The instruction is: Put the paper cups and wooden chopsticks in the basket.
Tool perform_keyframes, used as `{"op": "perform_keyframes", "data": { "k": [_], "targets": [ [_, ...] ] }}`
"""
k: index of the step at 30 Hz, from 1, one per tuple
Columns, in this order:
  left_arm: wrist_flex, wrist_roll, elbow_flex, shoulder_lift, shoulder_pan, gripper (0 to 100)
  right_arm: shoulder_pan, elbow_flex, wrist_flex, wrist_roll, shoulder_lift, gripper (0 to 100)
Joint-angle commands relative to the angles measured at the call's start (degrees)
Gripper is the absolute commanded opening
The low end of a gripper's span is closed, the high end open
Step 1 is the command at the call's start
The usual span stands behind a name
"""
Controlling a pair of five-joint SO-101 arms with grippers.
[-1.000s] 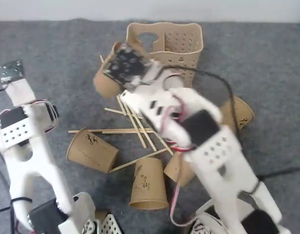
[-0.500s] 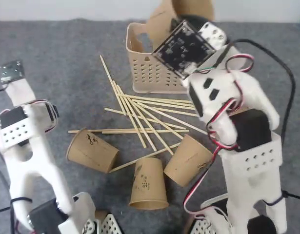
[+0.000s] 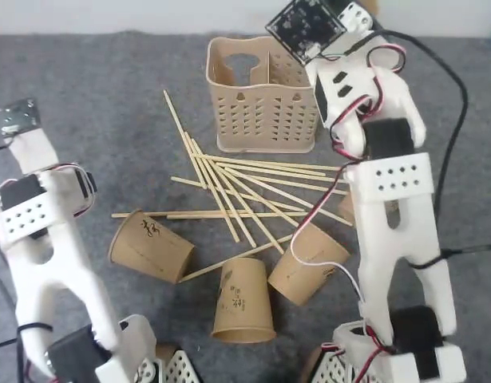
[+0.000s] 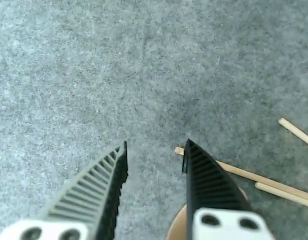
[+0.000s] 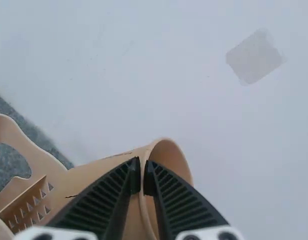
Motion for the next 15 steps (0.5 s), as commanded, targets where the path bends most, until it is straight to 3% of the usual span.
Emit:
{"op": "perform_keyframes", "data": {
  "k": [1, 15],
  "targets": [
    [-1.9, -0.3, -0.4, -0.4, -0.5, 17, 0.7, -0.5, -1.7, 0.7, 0.2, 0.8],
    [-4.0, -0.3, 1.4, -0.4, -0.5, 17, 0.3, -0.1, -1.1, 0.6, 6.5, 0.8]
  ]
}}
